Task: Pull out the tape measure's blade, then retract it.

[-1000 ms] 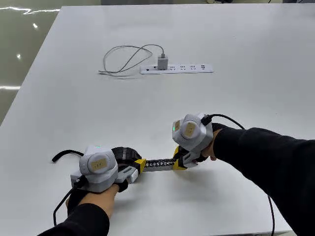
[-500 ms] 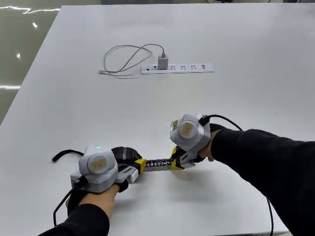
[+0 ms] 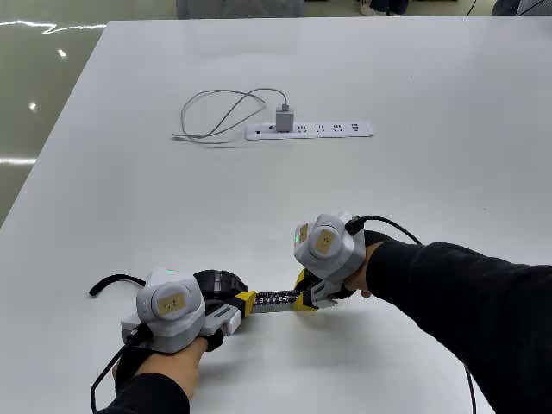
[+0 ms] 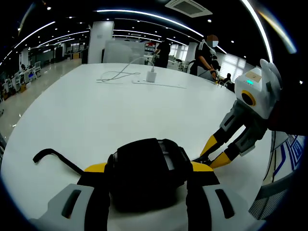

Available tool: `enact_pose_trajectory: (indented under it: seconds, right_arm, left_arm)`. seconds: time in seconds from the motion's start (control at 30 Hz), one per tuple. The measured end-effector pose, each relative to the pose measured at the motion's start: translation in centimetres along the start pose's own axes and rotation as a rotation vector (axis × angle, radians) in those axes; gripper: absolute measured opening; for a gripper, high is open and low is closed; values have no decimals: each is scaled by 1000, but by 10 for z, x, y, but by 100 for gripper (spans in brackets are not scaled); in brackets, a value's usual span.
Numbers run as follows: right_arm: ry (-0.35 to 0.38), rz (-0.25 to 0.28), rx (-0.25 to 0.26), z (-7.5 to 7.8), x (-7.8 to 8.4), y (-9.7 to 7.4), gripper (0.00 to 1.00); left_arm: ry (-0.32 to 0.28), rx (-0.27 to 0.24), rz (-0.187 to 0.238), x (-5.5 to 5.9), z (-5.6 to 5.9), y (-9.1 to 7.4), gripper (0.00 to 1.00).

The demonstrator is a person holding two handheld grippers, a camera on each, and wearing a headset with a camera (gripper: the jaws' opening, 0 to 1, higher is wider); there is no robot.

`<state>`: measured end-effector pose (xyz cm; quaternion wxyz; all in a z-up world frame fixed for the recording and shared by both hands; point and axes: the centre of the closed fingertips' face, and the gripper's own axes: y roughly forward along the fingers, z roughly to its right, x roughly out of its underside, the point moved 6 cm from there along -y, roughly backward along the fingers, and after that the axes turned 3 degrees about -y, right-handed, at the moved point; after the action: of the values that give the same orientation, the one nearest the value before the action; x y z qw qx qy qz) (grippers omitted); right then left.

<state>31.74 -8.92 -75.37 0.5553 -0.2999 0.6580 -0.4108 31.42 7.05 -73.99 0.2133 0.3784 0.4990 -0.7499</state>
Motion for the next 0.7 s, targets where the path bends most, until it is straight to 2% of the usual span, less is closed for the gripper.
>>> enact_pose_trajectory:
  seconds: [0.7]
  right_arm:
    - [17, 20, -1, 1, -9, 7, 10]
  left_arm:
    - [-5, 2, 3, -1, -1, 2, 60]
